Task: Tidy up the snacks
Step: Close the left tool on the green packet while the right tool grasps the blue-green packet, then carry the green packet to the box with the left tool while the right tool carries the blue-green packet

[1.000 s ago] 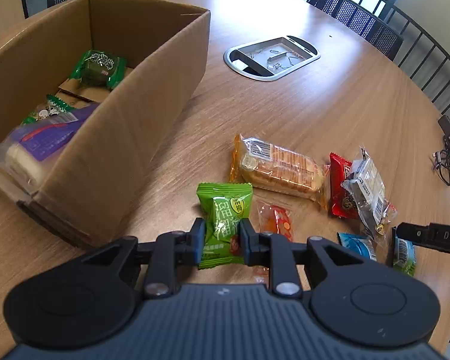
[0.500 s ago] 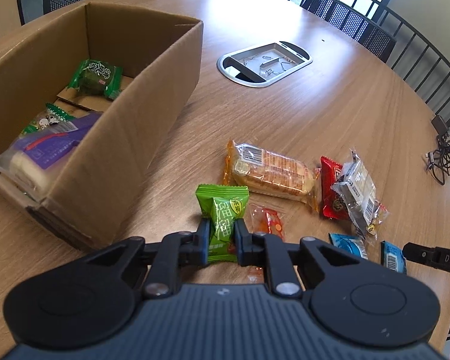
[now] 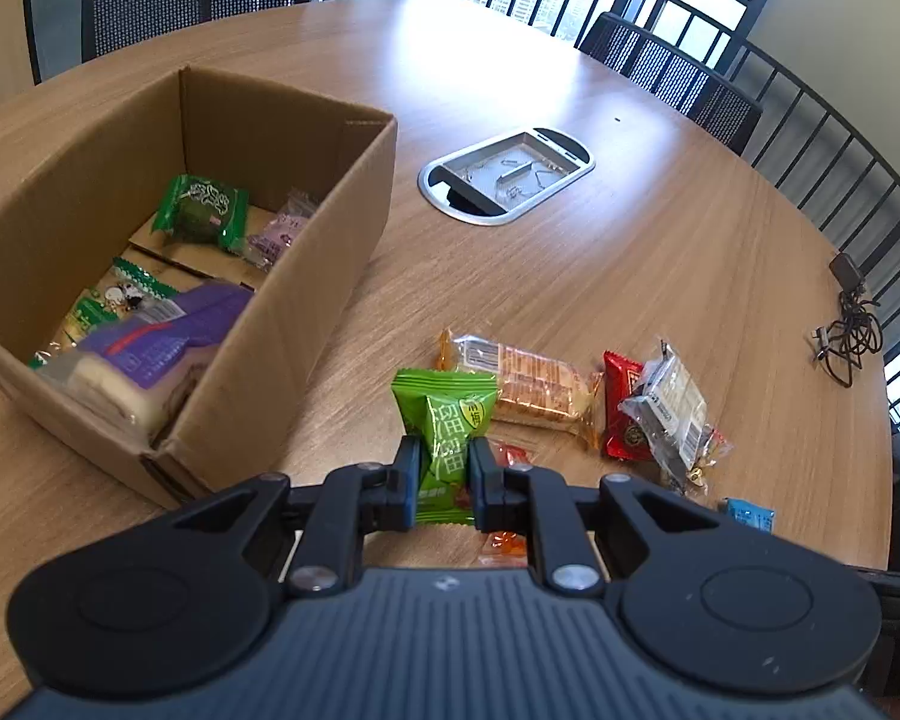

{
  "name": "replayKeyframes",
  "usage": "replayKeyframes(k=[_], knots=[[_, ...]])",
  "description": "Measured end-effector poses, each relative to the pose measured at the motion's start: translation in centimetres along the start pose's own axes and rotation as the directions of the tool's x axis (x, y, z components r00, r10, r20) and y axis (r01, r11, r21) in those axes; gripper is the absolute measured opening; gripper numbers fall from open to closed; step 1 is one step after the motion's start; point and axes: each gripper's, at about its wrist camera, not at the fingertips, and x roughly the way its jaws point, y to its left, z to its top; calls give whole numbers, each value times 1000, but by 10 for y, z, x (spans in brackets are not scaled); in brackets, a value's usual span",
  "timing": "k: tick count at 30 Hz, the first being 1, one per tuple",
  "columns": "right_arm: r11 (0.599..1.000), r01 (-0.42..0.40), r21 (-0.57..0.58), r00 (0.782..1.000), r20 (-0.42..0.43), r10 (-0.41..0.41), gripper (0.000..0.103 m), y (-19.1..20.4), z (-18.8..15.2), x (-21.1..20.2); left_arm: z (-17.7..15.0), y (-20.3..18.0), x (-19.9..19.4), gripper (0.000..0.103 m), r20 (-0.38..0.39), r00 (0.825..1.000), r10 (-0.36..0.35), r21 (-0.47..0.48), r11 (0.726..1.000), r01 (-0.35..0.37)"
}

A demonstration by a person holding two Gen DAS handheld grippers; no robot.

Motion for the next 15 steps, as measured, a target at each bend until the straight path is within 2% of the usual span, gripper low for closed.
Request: replayKeyframes(k=[15], knots=[[1000,-30,5,993,117,29,36,36,10,-63,18,13,-48,16,53,997,-62,22,998,61]])
